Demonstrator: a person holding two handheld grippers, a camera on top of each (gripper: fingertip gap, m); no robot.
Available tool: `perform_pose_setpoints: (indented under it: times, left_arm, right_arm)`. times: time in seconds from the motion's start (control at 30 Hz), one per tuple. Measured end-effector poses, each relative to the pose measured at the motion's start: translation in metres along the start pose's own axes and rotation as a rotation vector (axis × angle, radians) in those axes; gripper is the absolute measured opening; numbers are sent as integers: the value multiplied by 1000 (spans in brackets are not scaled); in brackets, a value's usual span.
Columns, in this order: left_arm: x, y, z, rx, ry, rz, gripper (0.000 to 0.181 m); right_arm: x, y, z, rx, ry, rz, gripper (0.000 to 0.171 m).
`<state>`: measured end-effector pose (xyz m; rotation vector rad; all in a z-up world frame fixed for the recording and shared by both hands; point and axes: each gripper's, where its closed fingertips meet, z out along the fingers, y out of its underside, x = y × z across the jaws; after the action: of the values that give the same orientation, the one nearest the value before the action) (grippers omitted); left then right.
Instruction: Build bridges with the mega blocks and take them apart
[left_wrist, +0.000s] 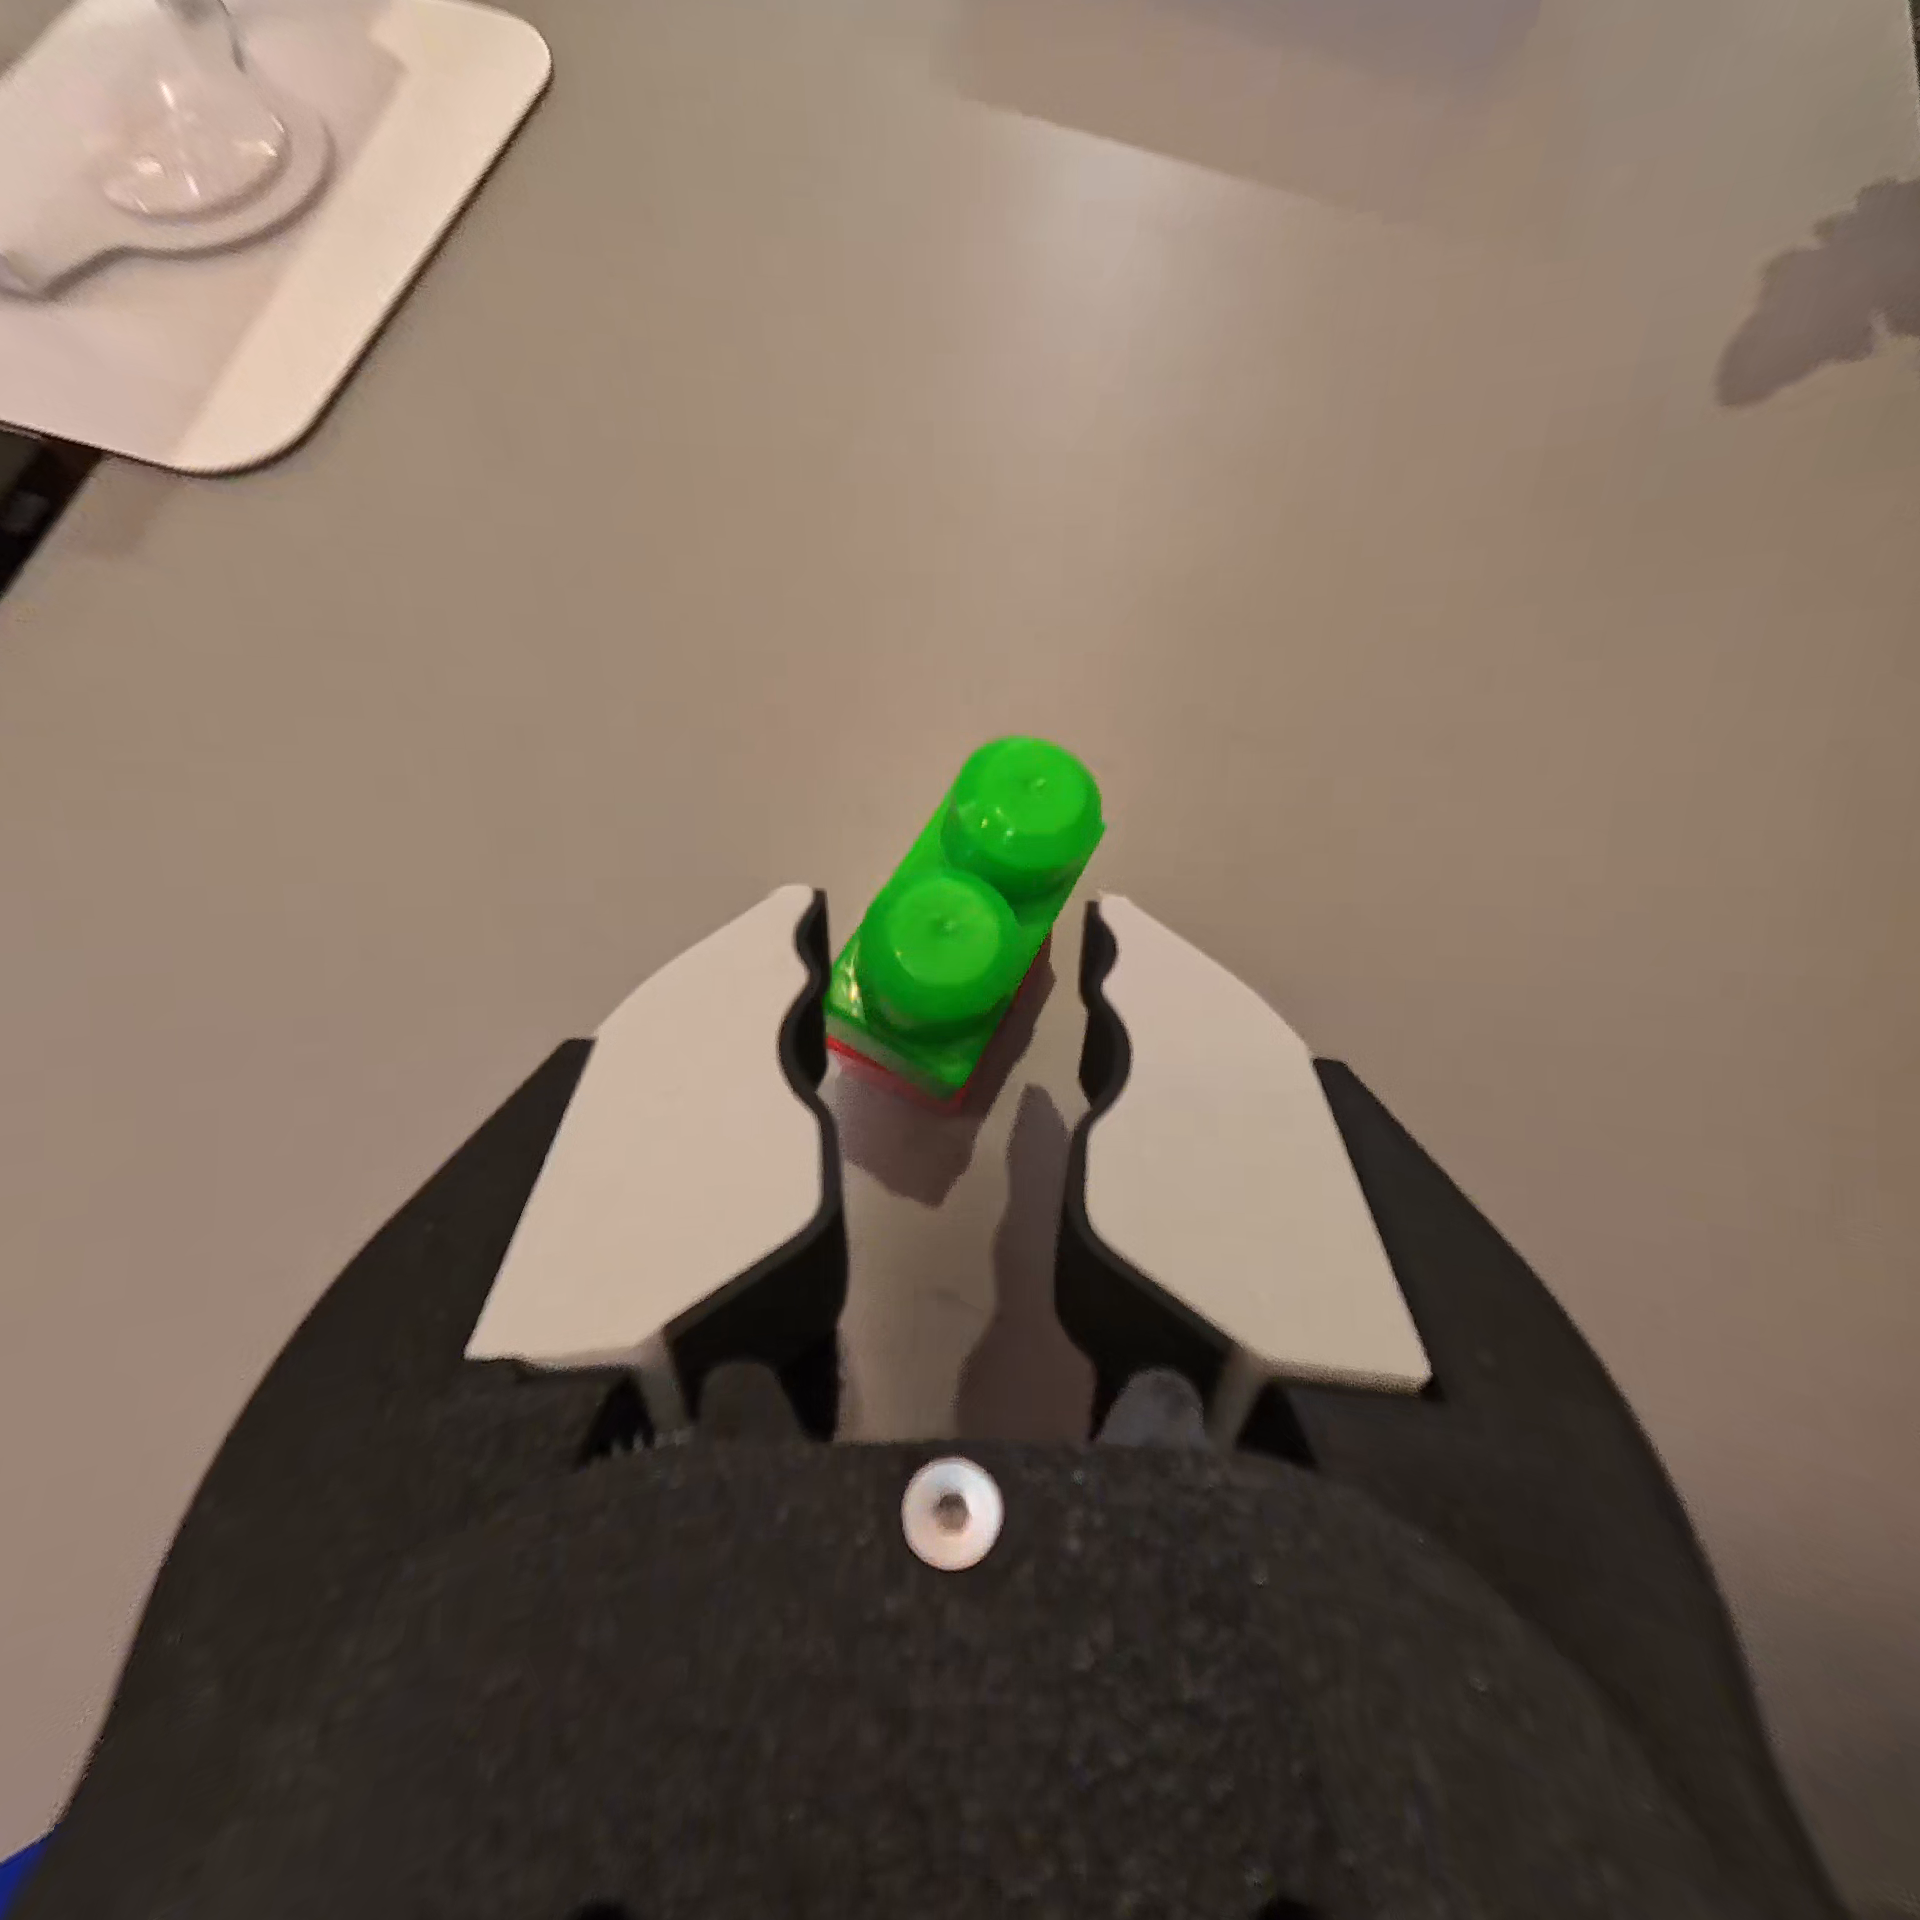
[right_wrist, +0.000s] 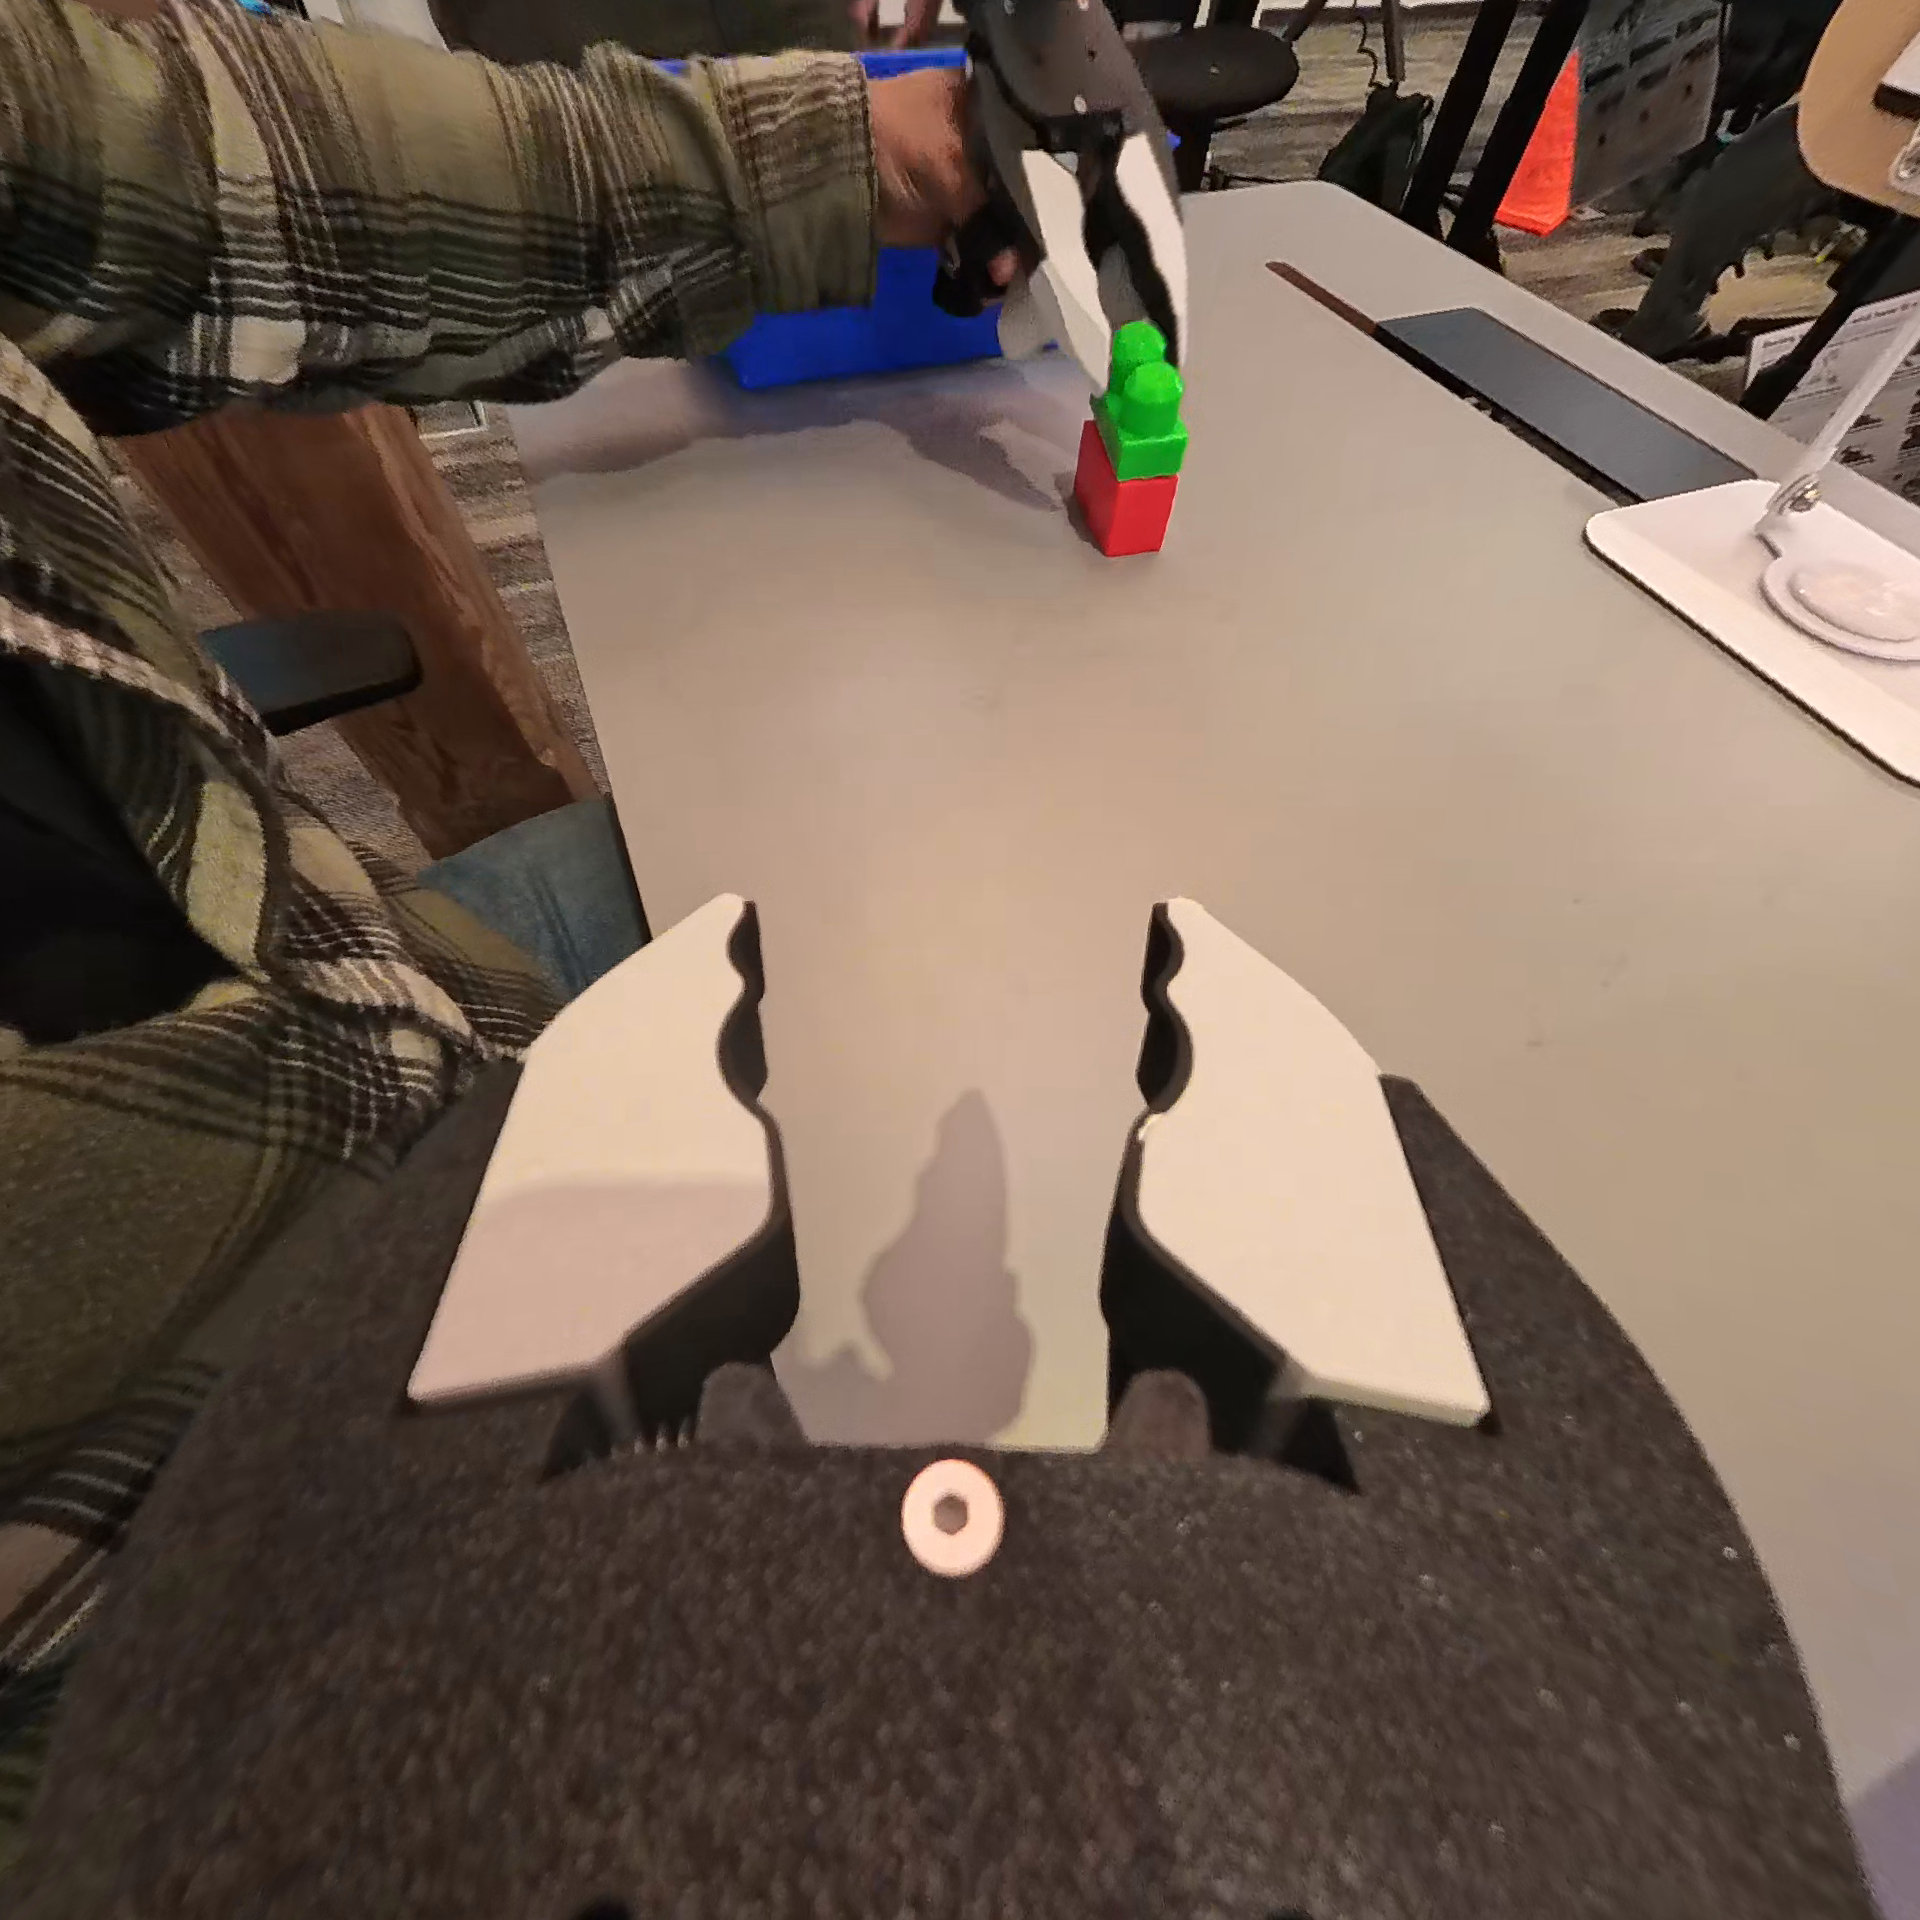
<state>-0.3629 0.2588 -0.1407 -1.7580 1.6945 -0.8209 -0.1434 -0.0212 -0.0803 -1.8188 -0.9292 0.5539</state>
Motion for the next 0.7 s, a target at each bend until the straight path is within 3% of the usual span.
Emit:
perform_pose_setpoints:
  times: [0.07, 0.7]
  left_arm:
    - [-1, 2, 3, 3, -3, 4, 31]
    - [-1, 5, 9, 7, -64, -217, 31]
  right_arm:
    - [1, 0, -1, 2, 2, 3, 70]
    - [6, 6, 8, -2, -22, 14, 69]
